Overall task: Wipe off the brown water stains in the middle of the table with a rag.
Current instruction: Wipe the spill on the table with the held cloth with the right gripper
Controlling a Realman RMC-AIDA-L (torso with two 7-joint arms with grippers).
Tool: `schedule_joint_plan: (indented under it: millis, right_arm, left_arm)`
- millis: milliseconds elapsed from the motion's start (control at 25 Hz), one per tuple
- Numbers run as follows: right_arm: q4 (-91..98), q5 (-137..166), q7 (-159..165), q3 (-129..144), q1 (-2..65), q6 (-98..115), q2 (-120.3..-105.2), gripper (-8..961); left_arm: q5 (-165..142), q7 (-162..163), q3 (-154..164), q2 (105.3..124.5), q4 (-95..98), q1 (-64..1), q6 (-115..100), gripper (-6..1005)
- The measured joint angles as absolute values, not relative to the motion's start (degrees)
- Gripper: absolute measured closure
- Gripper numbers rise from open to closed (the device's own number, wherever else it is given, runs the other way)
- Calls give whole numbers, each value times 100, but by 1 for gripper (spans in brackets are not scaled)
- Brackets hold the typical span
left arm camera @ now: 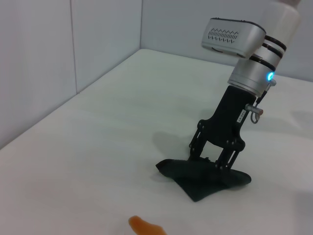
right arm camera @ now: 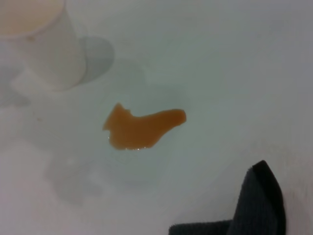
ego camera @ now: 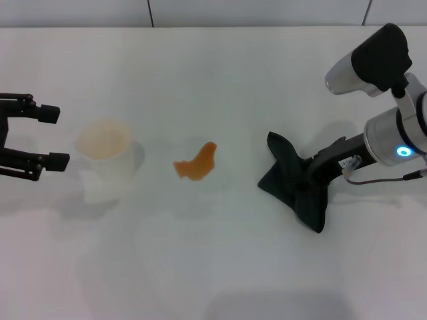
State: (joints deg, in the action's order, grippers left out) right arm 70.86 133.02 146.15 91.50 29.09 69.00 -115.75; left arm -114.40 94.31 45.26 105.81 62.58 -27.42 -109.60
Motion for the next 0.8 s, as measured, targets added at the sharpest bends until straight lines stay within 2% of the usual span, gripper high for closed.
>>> schedule_joint_plan:
  millis: [360,800]
  right_arm:
    - [7088,13274,14616,9149,2909,6900,-11576,403]
    - [7102,13253,14610,9149,2928,6926,-11575,518]
  left_arm:
    - [-11444,9431,4526,10573,6257,-2743,-10960,138]
    - [-11463,9431,4526,10573,6258,-2752,-10956,138]
